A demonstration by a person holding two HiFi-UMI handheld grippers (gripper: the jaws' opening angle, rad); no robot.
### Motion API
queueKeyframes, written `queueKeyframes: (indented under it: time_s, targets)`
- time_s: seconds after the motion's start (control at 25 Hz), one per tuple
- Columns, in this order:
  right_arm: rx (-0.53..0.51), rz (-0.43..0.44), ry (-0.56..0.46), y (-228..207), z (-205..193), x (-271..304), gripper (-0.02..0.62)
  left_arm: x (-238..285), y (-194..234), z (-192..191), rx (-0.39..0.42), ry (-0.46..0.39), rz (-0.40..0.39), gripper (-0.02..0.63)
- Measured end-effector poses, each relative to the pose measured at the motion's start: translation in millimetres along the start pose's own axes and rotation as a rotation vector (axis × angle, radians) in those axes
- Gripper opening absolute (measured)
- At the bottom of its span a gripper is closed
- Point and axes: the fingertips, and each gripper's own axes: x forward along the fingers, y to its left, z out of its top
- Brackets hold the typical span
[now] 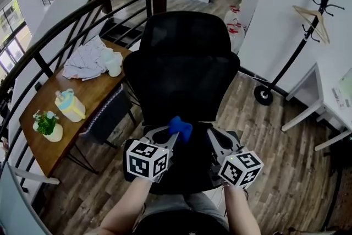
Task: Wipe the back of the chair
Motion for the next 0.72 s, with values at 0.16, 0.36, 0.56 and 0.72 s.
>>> queueKeyframes:
  time_s: [0.16, 0.36, 0.56, 0.72]
  targets:
    - [-0.01, 0.02, -0.023, -6.5, 12.9, 7.6, 0.034, 9.3, -0.7, 18.6, 0.033, -0.027, 0.004, 0.044]
    - [-0.035, 0.054, -0.053, -20.3, 37.6, 18.1, 0.032, 25.1, -6.7, 48.5, 0.088, -0.054, 0.008, 0.044]
    - [-0.064, 0.074, -0.092, -36.3, 68.4, 28.2, 0.034, 46.0, -11.8, 97.8, 0.189, -0.1, -0.008, 0.044]
    - [-0.09, 0.089, -0.126, -48.8, 95.8, 34.9, 0.034, 65.2, -13.7, 141.4, 0.246, -0.142, -0.01, 0.044]
